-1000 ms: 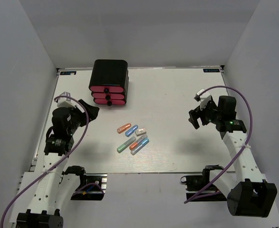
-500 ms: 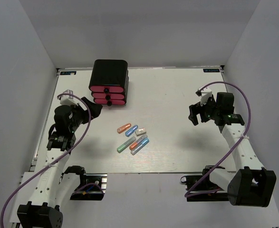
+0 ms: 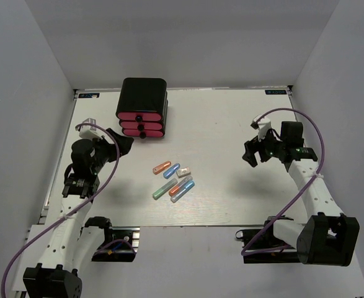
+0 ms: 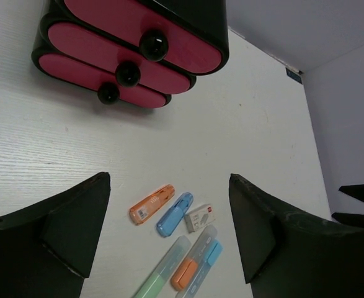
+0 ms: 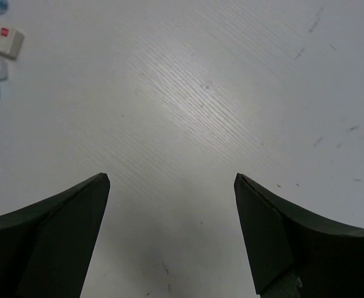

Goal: Sort the stationery into containers
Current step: Open the drawer in the storage box.

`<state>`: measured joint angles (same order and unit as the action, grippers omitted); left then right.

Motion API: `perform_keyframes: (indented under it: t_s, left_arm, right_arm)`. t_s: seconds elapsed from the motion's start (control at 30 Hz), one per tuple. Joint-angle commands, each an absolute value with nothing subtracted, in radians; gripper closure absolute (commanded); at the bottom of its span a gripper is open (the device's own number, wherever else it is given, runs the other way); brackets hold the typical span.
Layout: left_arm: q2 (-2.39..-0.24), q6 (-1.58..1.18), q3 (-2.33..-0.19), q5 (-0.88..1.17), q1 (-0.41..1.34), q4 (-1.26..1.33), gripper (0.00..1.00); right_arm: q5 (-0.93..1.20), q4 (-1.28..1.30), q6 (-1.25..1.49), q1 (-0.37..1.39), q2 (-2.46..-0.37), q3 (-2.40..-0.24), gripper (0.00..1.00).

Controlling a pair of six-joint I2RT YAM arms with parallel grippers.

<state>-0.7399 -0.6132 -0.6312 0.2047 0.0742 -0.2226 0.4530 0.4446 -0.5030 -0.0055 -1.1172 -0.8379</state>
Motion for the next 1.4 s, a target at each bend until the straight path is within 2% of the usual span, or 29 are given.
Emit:
perform_keyframes:
  t_s: [0.0, 0.03, 0.07, 0.1, 0.13, 0.2, 0.27, 0.3, 0.33, 0.5, 0.77, 0.93, 1.17, 1.37]
  left_arm:
    - [-0.756, -0.623, -0.608, 0.247, 0.078, -0.140, 0.16]
    - [-0.793, -0.633, -0.607, 0.247, 0.078, -0.123, 0.25]
    - [-0.816, -0.644, -0.607, 0.262, 0.078, -0.094, 0.35]
    - [-0.866, -0.644, -0.607, 0.262, 0.078, -0.084, 0.53]
    - [-0.893, -0.655, -0.618, 0.262, 0.078, -0.084, 0.58]
    - [-0.940, -0.666, -0.630, 0.272, 0.078, -0.049, 0.55]
    - [-1.006, -0.676, -0.644, 0.272, 0.078, -0.011, 0.38]
    - [-1.029, -0.686, -0.655, 0.272, 0.078, 0.003, 0.33]
    - [-1.052, -0.686, -0.669, 0.272, 0.078, 0.015, 0.27]
    - [-1.209, -0.704, -0.732, 0.259, 0.078, 0.089, 0.25]
    - [-1.391, -0.693, -0.865, 0.278, 0.078, 0.132, 0.35]
    - [-1.497, -0.684, -0.951, 0.296, 0.078, 0.141, 0.35]
    - [-1.555, -0.666, -1.003, 0.287, 0.078, 0.141, 0.41]
    - [-1.578, -0.657, -1.003, 0.287, 0.078, 0.152, 0.62]
  right_arm:
    - [0.650, 0.502, -0.615, -0.003, -1.118, -0.862, 0.14]
    - [0.691, 0.477, -0.586, -0.003, -1.118, -0.862, 0.18]
    - [0.710, 0.445, -0.550, -0.003, -1.117, -0.848, 0.39]
    - [0.716, 0.431, -0.536, -0.002, -1.108, -0.842, 0.49]
    - [0.716, 0.393, -0.517, -0.002, -1.109, -0.828, 0.55]
    - [0.704, 0.377, -0.508, -0.002, -1.097, -0.810, 0.51]
    - [0.707, 0.351, -0.503, -0.003, -1.085, -0.786, 0.39]
    - [0.709, 0.345, -0.499, -0.002, -1.081, -0.773, 0.31]
    - [0.709, 0.330, -0.494, -0.002, -1.077, -0.766, 0.31]
    - [0.692, 0.264, -0.453, 0.028, -1.078, -0.742, 0.30]
    - [0.684, 0.230, -0.454, 0.040, -1.095, -0.729, 0.30]
    - [0.680, 0.215, -0.449, 0.040, -1.097, -0.722, 0.30]
    - [0.675, 0.210, -0.451, 0.044, -1.103, -0.733, 0.30]
    - [0.673, 0.207, -0.457, 0.046, -1.120, -0.745, 0.30]
